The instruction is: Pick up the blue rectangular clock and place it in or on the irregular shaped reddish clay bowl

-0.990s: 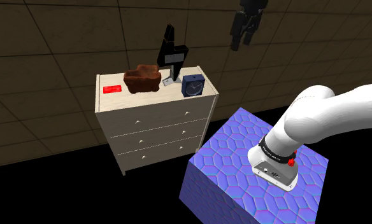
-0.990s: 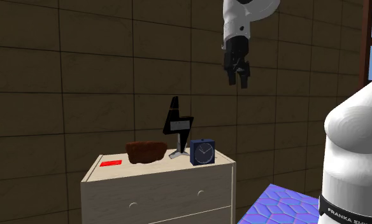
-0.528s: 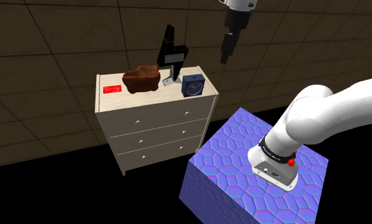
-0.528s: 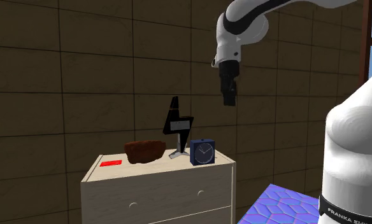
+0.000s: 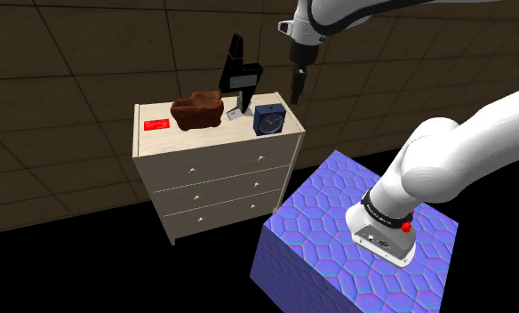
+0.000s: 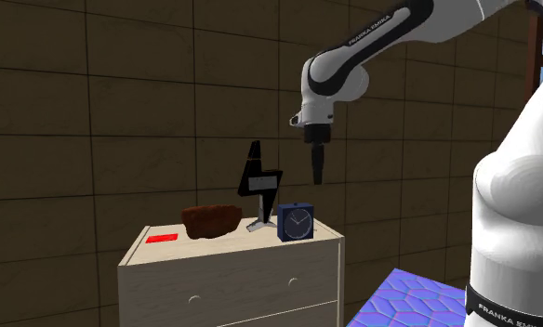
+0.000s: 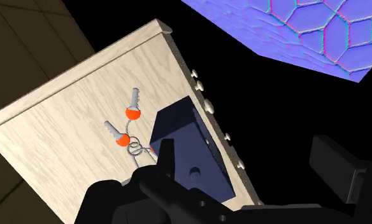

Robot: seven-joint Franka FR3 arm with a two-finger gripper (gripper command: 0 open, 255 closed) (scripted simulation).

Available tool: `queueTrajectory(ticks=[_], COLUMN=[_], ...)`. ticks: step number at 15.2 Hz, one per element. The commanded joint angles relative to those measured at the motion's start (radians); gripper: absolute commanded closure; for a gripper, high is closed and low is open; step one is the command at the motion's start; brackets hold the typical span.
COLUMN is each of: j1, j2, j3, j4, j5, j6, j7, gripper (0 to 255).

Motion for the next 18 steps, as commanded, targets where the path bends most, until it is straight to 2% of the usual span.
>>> queueTrajectory(ticks=[1,6,13,18], j1=[0.018,0.057,0.059,0.059], j2=[0.073,0.239,0.3,0.305], j3=[-0.019,-0.049,-0.053,-0.054], j4=[0.005,0.033,-0.01,-0.013], j5=[-0.005,0.005,0.014,0.015], j6=[0.082,0.244,0.348,0.357], j7=[-0.083,-0.266,-0.274,-0.274], gripper=[0,0,0,0])
